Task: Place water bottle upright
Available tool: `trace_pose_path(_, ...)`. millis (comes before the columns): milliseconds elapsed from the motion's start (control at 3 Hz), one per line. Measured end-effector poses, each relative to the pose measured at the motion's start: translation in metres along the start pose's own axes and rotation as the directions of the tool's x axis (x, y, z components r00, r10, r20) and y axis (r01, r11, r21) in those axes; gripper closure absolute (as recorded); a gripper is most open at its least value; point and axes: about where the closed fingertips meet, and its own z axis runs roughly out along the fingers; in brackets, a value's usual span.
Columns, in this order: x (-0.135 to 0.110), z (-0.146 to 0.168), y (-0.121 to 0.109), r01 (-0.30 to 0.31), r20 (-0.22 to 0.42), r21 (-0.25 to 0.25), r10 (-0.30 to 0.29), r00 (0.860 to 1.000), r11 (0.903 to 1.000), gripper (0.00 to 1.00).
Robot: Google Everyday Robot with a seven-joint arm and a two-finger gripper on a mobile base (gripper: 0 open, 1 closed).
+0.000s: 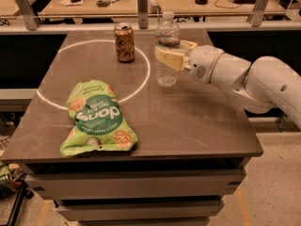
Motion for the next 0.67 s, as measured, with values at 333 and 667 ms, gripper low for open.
trace_pose_path(333, 0.0105, -0.0029, -0.0016, 0.014, 0.003, 0.005, -0.014, 1.000, 0.9999, 1.00)
trace_pose_path(667, 0.0174, -0.0055, -0.0027, 0.026, 0.005, 0.009, -0.026, 1.000, 0.9996, 1.00)
